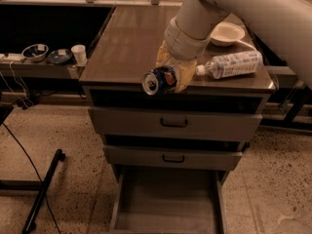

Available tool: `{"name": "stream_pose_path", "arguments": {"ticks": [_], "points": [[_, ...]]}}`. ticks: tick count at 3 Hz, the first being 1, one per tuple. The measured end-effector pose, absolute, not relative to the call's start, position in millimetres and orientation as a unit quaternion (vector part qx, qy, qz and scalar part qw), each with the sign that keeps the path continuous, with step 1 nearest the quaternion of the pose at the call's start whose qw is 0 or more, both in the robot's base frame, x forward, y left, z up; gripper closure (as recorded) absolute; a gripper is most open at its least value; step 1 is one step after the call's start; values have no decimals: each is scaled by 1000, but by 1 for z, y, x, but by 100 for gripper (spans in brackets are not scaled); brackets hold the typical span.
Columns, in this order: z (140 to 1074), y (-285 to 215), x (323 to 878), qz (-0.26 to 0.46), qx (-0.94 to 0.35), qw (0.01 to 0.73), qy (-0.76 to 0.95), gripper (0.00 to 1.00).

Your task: Place pepsi can into bottom drawer

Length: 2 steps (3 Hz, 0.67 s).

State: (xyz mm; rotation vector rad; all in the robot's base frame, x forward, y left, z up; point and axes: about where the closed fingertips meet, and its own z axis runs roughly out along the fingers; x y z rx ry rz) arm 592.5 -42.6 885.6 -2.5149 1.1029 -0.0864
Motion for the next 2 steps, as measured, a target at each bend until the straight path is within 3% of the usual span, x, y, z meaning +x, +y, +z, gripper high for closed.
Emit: {"name": "stream_pose_path", "arguments": {"ticks": [1,2], "points": [[872,-43,600,9,-888,238,395,100],[812,-36,596,116,-837,319,430,100]]}}
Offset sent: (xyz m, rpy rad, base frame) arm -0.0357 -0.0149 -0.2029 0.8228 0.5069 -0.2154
